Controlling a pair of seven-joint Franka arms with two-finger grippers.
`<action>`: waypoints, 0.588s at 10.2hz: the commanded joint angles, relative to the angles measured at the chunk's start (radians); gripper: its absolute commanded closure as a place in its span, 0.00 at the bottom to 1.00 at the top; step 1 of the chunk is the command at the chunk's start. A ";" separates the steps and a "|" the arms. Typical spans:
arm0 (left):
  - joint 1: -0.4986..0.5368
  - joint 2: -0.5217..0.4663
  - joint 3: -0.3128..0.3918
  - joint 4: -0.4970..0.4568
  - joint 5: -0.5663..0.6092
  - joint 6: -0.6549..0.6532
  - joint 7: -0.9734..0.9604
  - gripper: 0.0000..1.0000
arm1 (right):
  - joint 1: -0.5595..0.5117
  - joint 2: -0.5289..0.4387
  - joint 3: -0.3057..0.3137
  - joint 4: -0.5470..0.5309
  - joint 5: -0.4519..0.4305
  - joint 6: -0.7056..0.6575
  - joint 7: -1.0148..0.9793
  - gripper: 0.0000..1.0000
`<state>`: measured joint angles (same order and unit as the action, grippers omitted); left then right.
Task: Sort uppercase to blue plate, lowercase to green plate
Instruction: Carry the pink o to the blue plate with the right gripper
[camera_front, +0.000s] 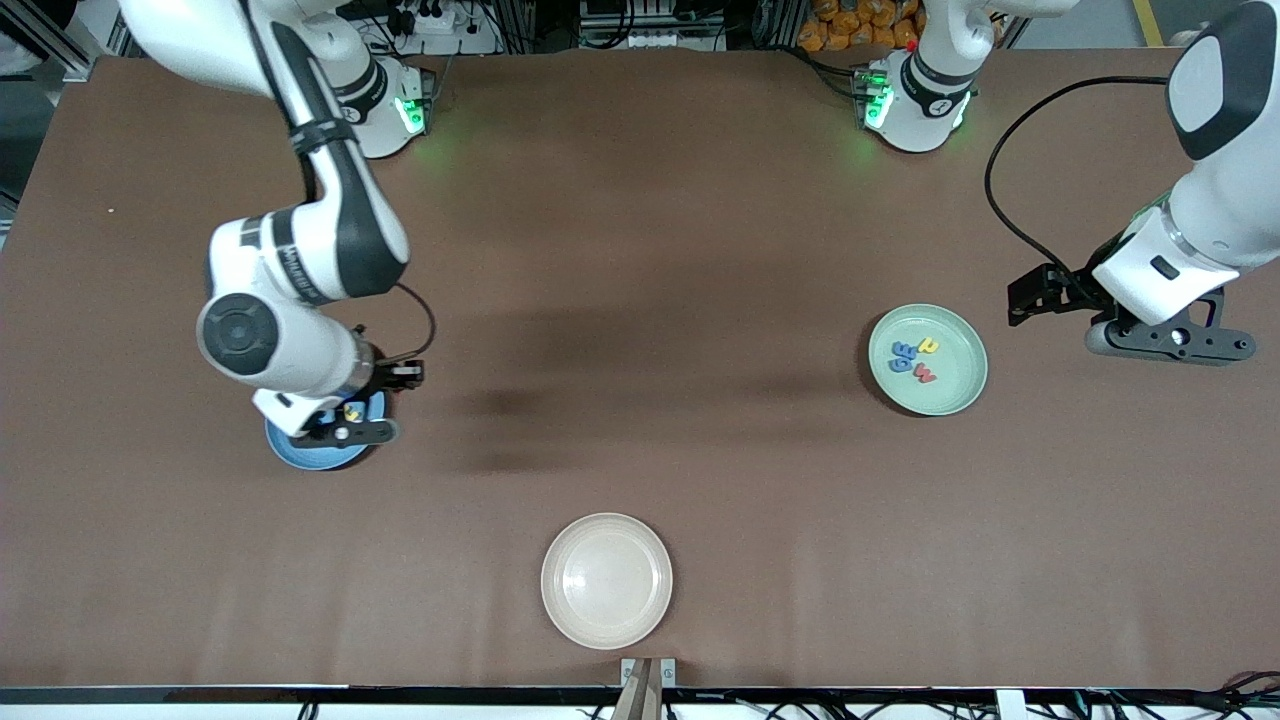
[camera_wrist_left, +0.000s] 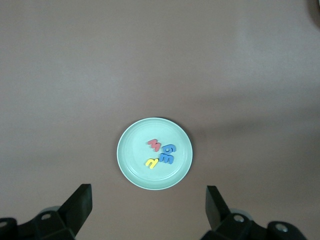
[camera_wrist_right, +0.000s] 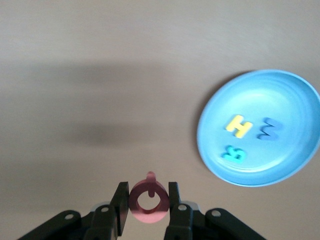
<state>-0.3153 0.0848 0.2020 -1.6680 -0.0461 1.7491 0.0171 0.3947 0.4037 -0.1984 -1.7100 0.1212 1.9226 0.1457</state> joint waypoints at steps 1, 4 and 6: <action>0.004 -0.007 -0.006 0.004 0.025 -0.019 -0.002 0.00 | -0.103 -0.057 0.031 -0.123 -0.008 0.094 0.011 1.00; 0.007 -0.010 -0.006 -0.012 0.023 -0.019 0.009 0.00 | -0.213 -0.030 0.072 -0.255 -0.009 0.299 0.003 1.00; 0.008 -0.017 -0.006 -0.032 0.023 -0.019 0.009 0.00 | -0.266 0.035 0.105 -0.281 -0.009 0.384 -0.001 1.00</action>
<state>-0.3123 0.0850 0.2022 -1.6804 -0.0461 1.7414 0.0185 0.1705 0.4150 -0.1315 -1.9656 0.1192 2.2625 0.1452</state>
